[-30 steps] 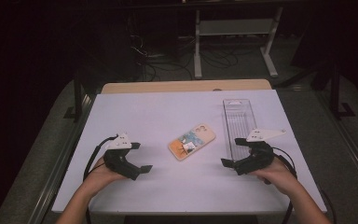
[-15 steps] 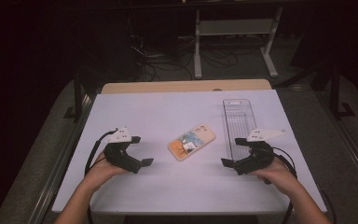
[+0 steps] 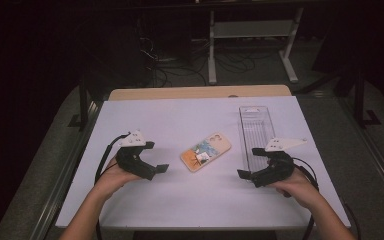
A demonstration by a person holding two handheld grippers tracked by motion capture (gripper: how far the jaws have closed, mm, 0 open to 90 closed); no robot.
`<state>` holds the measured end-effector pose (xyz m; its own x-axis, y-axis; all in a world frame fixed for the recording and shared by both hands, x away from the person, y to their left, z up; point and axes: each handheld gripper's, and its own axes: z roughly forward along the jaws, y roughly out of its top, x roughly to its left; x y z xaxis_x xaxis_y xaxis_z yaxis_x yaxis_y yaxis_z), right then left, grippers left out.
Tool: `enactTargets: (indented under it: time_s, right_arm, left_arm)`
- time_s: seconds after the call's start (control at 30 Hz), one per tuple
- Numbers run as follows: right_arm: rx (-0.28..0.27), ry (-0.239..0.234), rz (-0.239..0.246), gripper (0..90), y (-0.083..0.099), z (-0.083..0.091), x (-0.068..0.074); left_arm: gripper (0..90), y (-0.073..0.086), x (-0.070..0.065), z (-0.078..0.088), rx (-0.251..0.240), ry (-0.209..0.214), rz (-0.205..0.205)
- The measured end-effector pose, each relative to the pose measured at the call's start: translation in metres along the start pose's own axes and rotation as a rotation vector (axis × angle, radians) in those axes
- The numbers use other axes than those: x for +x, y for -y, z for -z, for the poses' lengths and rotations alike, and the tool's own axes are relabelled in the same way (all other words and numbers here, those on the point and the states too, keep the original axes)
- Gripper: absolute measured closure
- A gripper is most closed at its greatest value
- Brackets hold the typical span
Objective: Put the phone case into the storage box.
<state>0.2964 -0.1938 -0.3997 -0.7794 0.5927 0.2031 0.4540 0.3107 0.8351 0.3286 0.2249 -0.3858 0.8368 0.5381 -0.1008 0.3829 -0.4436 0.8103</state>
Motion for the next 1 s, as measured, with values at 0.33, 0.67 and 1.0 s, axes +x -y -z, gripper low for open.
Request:
enactTargets:
  time_s: [0.33,0.67,1.0]
  right_arm:
    - [0.001,0.002,0.002,0.7,0.000,0.000,0.000]
    - [0.003,-0.001,0.000,0.7,0.000,0.000,0.000]
    - [0.003,-0.001,0.001,0.7,0.000,0.000,0.000]
  left_arm:
    - [0.0,-0.008,-0.002,-0.009,0.006,0.001,-0.015]
    - [0.0,-0.020,-0.004,-0.020,0.009,0.000,-0.016]
    - [0.0,-0.031,-0.006,-0.031,0.022,-0.013,-0.030]
